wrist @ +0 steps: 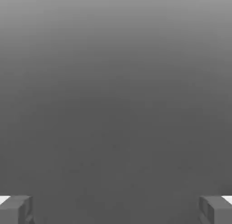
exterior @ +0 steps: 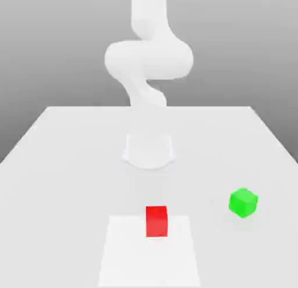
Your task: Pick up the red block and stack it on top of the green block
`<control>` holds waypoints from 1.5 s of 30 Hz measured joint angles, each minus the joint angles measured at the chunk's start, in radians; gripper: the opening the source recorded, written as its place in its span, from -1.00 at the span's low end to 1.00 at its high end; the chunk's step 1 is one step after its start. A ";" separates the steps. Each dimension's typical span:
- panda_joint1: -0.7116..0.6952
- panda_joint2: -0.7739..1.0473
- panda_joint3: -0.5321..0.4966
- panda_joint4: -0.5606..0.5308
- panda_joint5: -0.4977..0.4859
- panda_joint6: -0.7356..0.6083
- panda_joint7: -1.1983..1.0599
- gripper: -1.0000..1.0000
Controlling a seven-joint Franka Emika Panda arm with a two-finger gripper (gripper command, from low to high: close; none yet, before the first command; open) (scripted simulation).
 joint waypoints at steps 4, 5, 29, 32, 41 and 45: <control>0.006 0.132 0.004 -0.114 0.003 0.096 -0.001 0.00; 0.009 0.164 0.003 -0.142 0.002 0.119 0.000 0.00; 0.033 0.925 0.009 -0.492 -0.019 0.695 0.020 -1.00; 0.033 0.925 0.009 -0.492 -0.022 0.696 0.023 -1.00; 0.072 0.660 0.029 -0.526 0.005 0.465 -0.002 -1.00; 0.153 0.629 0.089 -0.519 0.025 0.427 -0.032 -1.00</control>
